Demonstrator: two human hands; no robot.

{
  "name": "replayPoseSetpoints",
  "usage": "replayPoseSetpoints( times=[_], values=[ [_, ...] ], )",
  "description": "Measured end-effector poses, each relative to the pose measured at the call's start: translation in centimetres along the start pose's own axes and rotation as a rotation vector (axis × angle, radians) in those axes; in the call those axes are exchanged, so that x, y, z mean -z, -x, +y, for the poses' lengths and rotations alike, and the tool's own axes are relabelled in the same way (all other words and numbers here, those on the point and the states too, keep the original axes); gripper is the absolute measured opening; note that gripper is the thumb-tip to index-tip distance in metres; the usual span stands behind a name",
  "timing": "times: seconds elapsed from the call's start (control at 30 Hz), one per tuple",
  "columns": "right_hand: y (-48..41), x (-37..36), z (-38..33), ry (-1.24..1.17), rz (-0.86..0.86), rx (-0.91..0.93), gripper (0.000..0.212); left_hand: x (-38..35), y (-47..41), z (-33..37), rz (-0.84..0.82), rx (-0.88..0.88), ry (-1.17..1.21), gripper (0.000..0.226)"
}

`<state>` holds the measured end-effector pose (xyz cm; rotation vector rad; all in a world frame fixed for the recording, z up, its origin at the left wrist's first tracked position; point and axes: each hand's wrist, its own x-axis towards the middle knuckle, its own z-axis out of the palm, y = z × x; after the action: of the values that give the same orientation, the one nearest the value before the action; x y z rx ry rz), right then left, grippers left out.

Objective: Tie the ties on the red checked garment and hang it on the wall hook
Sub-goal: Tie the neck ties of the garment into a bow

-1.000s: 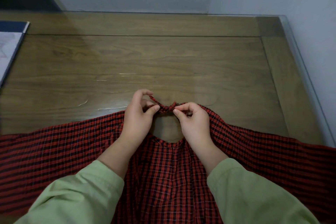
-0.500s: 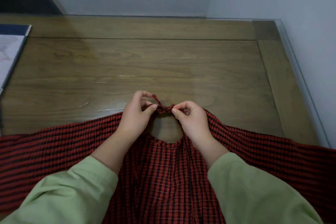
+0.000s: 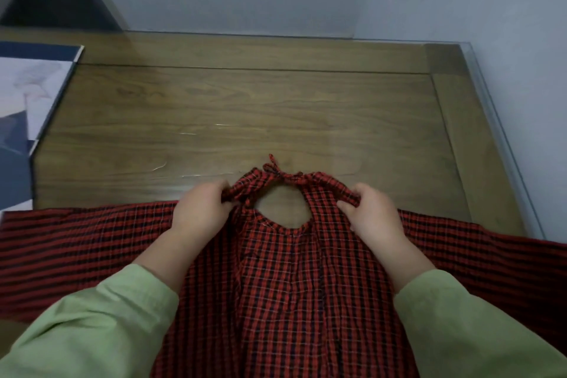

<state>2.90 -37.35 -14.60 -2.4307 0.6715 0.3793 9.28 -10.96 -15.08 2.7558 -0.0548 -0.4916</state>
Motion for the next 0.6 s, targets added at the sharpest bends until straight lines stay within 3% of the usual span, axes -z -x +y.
replayPoseSetpoints(
  times=[0.07, 0.27, 0.43, 0.6],
  values=[
    [0.1, -0.4, 0.2, -0.064, -0.004, -0.012, 0.011, -0.1, 0.1, 0.3, 0.082, 0.042, 0.037, 0.011],
    [-0.9, -1.0, 0.2, -0.299, 0.096, 0.025, 0.020, 0.0, -1.0, 0.9, 0.218, 0.128, 0.191, 0.012],
    [-3.2, -0.8, -0.2, -0.266, 0.174, 0.102, 0.013, -0.1, -1.9, 1.4, 0.358, 0.125, 0.222, 0.014],
    [-6.2, -0.4, -0.9, -0.268, 0.198, 0.122, 0.021, 0.5, -4.1, 2.4, 0.422, 0.077, 0.270, 0.012]
  ],
)
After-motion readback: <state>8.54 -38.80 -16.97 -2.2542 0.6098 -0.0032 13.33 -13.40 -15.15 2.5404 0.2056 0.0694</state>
